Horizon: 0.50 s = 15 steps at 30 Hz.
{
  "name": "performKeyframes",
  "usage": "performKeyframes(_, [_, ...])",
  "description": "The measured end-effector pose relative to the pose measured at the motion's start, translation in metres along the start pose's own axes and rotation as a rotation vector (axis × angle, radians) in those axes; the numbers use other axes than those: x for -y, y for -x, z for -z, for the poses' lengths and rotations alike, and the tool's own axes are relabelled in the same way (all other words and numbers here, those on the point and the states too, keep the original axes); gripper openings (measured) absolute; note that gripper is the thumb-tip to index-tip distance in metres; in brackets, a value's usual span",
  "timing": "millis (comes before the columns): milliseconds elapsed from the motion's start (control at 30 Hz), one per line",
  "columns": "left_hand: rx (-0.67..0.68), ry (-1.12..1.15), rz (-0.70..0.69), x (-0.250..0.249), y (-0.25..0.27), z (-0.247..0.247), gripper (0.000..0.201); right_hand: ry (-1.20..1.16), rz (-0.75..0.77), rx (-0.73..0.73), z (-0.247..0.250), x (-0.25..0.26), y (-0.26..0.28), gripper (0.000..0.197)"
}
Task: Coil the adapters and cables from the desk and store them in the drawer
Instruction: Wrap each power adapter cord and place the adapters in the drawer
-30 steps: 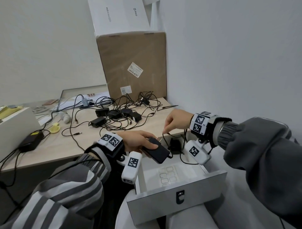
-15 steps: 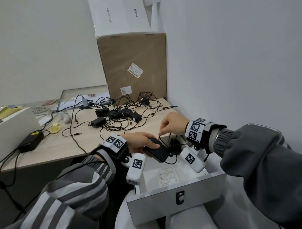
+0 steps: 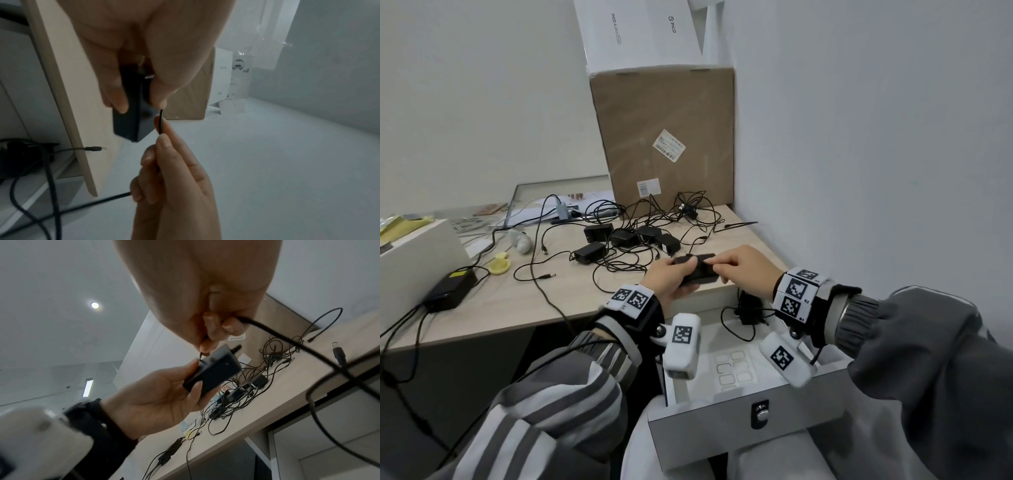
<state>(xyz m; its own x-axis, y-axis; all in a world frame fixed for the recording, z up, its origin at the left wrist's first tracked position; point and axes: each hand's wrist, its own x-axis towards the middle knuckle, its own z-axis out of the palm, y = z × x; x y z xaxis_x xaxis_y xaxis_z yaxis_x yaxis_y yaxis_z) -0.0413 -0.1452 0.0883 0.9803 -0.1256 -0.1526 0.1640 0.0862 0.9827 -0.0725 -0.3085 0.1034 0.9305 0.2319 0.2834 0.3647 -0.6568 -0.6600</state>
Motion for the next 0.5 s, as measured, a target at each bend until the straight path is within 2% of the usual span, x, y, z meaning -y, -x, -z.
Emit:
performKeyframes(133, [-0.165,0.451,-0.089,-0.01,-0.01,0.006,0.032,-0.085,0.0,0.018,-0.009,-0.002,0.006,0.024])
performKeyframes(267, [-0.125,0.625,-0.16,-0.024,-0.007,0.005,0.03,-0.161,-0.005,0.115,-0.025,-0.003,0.014,0.025])
performKeyframes(367, [0.017,0.556,-0.138,-0.031,0.003,-0.001,0.031,-0.166,-0.006,0.142,-0.029,-0.007,0.012,0.024])
performKeyframes(500, [0.254,0.125,-0.152,-0.032,0.017,0.003,0.019,-0.065,-0.074,0.12,-0.01,-0.019,0.01,0.029])
